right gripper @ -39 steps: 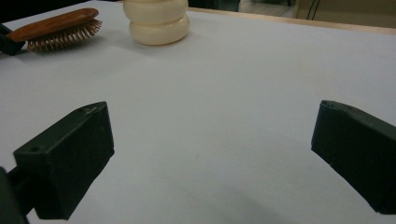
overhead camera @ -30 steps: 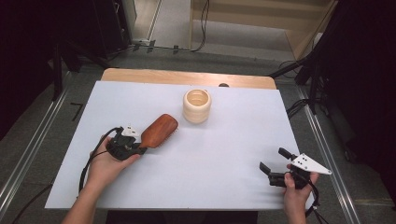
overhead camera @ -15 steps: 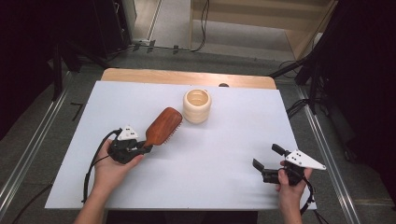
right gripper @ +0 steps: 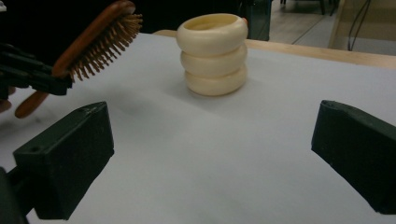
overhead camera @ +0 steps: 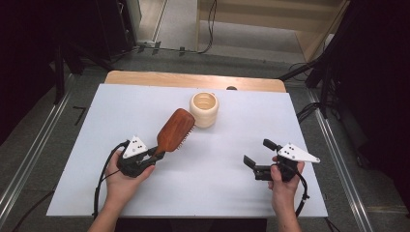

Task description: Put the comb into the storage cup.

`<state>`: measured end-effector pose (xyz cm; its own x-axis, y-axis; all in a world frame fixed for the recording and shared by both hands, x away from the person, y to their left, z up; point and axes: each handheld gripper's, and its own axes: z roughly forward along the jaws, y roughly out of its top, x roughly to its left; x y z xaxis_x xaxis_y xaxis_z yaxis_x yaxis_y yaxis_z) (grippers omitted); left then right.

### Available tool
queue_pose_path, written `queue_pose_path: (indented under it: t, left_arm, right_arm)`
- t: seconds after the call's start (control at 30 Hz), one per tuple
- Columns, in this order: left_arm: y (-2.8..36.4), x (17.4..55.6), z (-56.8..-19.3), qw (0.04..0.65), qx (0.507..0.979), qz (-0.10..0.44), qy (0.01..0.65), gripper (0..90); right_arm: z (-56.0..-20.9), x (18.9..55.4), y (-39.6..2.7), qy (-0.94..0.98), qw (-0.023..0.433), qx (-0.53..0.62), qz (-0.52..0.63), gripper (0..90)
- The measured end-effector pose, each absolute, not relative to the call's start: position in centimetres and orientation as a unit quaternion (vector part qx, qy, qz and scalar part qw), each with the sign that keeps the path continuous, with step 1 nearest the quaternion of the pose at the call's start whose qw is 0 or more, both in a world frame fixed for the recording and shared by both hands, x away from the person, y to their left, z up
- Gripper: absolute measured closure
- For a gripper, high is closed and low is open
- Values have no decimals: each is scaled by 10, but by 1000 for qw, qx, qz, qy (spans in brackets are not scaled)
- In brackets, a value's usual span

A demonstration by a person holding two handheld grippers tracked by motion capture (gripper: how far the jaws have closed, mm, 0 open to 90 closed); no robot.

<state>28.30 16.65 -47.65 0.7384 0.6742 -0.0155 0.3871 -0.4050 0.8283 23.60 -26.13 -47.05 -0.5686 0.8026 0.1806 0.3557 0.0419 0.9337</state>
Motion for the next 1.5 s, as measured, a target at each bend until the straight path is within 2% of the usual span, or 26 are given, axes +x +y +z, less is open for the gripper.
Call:
queue_pose_path:
  t: [0.3,1.0,1.5]
  left_arm:
    - [156,272,-479,493,799,161,303,723]
    - [121,251,-487,534,788,147,268,724]
    - [99,237,-491,540,791,153,241,723]
  right_arm:
    - [-463,252,-232,685,165,406,582,0]
    - [-458,247,-182,688,100,394,601,0]
    - [-459,246,-159,658,60,437,610,0]
